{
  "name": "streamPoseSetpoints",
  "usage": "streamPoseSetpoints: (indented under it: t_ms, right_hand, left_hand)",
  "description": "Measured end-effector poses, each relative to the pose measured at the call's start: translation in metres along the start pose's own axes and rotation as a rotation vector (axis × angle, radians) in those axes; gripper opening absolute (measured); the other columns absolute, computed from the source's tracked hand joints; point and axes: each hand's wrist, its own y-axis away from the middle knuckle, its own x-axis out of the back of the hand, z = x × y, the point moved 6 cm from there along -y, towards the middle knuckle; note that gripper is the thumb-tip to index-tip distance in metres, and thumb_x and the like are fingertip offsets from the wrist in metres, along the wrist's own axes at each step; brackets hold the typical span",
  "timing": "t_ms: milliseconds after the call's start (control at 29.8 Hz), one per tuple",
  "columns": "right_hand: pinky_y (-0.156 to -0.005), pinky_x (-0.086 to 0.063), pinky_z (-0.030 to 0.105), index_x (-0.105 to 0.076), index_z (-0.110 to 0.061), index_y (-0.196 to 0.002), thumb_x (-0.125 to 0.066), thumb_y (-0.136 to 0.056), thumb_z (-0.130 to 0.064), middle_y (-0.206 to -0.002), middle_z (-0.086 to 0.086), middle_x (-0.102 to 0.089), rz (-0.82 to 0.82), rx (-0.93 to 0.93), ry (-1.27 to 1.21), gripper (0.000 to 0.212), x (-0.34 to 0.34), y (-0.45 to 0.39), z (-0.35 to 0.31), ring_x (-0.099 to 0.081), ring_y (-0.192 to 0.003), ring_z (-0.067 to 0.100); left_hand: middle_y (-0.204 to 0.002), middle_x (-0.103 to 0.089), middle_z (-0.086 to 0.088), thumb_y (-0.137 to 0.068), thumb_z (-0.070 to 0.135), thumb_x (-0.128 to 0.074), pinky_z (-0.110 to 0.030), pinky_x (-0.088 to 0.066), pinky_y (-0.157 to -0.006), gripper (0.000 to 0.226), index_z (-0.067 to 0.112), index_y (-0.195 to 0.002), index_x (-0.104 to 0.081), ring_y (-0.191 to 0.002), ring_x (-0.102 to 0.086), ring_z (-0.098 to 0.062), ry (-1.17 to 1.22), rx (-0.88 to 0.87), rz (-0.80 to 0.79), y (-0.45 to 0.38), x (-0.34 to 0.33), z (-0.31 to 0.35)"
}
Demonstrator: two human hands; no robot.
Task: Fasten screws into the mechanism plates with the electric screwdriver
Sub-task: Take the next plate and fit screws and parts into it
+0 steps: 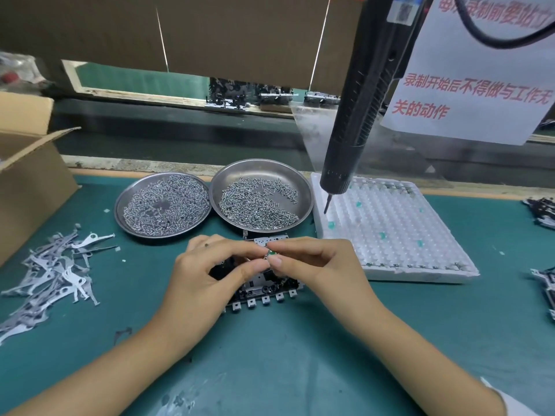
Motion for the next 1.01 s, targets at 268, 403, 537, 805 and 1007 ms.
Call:
streamPoseSetpoints:
  t_ms: [268, 403, 537, 805, 1007]
  right_hand:
    - [-0.076, -0.05, 0.021, -0.076, -0.027, -0.094, -0.073, -0.082, -0.009, -0.092, -0.011, -0.071, -0.01, 0.252, 0.321, 0.022, -0.003, 0.004, -0.012, -0.063, -0.082, 0.009]
    - [-0.079, -0.05, 0.021, -0.076, -0.026, -0.094, -0.073, -0.079, -0.01, -0.089, -0.009, -0.071, -0.01, 0.352, 0.386, 0.021, -0.005, 0.006, -0.014, -0.063, -0.087, 0.01]
    - [-0.079, -0.048, 0.032, -0.078, -0.02, -0.089, -0.073, -0.077, -0.015, -0.088, -0.009, -0.073, 0.011, 0.447, 0.524, 0.014, -0.007, 0.006, -0.016, -0.062, -0.086, 0.012]
    - [-0.072, -0.047, 0.045, -0.079, -0.019, -0.084, -0.076, -0.073, -0.016, -0.086, -0.008, -0.073, 0.006, 0.662, 0.76, 0.011, -0.017, 0.011, -0.009, -0.054, -0.075, 0.016]
    - [-0.076, -0.041, 0.04, -0.079, -0.022, -0.083, -0.076, -0.075, -0.021, -0.088, -0.01, -0.072, -0.025, 0.725, 0.859, 0.009, -0.022, 0.012, -0.005, -0.054, -0.075, 0.02]
  left_hand:
    - [-0.091, -0.065, 0.018, -0.068, 0.048, -0.071, -0.029, -0.04, -0.09, 0.033, 0.041, -0.1, -0.066, -0.091, -0.058, -0.011, -0.041, -0.031, 0.025, -0.003, 0.003, 0.006]
    - [-0.094, -0.063, 0.019, -0.067, 0.046, -0.073, -0.023, -0.036, -0.088, 0.037, 0.045, -0.103, -0.063, -0.092, -0.055, -0.007, -0.089, -0.027, -0.001, -0.002, 0.003, 0.006]
    - [-0.105, -0.059, 0.018, -0.067, 0.039, -0.072, -0.031, -0.036, -0.089, 0.036, 0.043, -0.1, -0.061, -0.091, -0.053, 0.001, -0.153, -0.069, -0.042, -0.004, 0.004, 0.008]
    - [-0.095, -0.067, 0.016, -0.078, 0.037, -0.066, -0.013, -0.042, -0.086, 0.019, 0.037, -0.096, -0.069, -0.091, -0.06, 0.001, 0.01, 0.038, -0.075, -0.009, 0.019, 0.002]
    - [-0.09, -0.07, 0.015, -0.081, 0.039, -0.057, -0.008, -0.043, -0.08, 0.02, 0.031, -0.093, -0.071, -0.089, -0.063, 0.001, 0.071, 0.128, -0.012, 0.0, 0.021, -0.003]
